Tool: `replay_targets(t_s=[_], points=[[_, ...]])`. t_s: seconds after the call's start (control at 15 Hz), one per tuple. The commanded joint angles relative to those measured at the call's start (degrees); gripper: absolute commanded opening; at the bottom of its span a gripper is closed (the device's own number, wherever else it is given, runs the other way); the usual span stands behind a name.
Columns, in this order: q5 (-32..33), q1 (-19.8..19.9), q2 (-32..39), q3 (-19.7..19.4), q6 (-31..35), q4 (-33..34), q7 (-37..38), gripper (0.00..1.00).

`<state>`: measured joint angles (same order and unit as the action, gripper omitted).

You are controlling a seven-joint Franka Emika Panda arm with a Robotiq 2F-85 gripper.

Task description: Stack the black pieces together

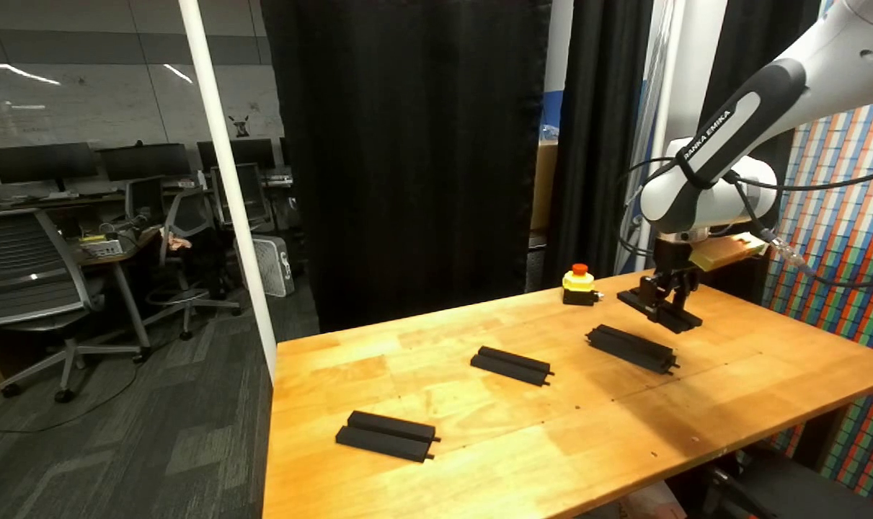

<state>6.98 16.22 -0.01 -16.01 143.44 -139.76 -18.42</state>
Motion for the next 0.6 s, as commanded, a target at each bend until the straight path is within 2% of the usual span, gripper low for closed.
replay_targets(t_s=[0.0, 0.2, 0.53], points=[[-2.6, 0.1, 4.8, 0.2, -1.7, 5.1, -11.2, 0.47], [-3.7, 0.9, 7.8, 1.1, -1.2, 7.1, -17.0, 0.47], [-6.0, 1.9, 11.4, 2.8, -0.5, 9.3, -22.8, 0.47]])
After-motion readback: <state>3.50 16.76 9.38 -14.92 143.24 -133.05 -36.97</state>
